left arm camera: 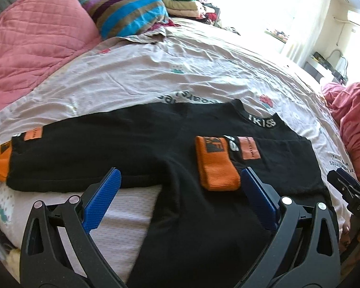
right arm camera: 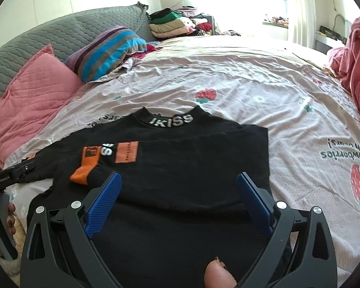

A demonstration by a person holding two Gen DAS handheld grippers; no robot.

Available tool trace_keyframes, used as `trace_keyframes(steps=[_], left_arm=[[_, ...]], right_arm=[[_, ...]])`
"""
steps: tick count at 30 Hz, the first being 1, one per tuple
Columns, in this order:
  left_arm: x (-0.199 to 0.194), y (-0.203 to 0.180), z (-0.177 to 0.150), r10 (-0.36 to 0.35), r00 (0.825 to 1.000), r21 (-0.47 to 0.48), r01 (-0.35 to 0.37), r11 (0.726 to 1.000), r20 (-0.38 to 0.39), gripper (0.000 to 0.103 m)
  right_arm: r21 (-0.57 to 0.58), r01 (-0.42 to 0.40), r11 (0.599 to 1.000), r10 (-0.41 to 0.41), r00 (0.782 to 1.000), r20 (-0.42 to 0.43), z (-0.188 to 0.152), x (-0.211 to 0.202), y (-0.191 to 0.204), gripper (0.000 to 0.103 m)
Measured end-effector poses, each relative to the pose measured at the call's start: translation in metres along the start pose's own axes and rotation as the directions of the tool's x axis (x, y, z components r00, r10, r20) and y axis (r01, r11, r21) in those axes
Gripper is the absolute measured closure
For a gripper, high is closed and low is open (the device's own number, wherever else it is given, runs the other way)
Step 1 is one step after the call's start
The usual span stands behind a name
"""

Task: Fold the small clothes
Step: 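Move the left gripper to the orange cuff of the other sleeve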

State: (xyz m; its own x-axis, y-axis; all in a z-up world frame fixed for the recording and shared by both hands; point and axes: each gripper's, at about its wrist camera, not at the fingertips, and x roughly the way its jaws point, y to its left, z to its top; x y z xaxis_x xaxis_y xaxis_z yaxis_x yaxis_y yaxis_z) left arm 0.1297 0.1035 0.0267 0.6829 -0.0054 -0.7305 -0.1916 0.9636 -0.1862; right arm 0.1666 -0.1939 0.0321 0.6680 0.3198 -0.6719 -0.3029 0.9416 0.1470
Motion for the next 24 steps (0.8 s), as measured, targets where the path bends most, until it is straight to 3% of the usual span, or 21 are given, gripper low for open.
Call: trace_keyframes(steps=[24], left_arm=[[-0.032, 0.078, -0.001, 0.101, 0.993, -0.138, -0.092, 0.986, 0.061, 0.01]], right_arm=[[-0.162, -0.112, 0.98, 0.117, 0.993, 0.023, 0.025, 0.005, 0.104, 0.007]])
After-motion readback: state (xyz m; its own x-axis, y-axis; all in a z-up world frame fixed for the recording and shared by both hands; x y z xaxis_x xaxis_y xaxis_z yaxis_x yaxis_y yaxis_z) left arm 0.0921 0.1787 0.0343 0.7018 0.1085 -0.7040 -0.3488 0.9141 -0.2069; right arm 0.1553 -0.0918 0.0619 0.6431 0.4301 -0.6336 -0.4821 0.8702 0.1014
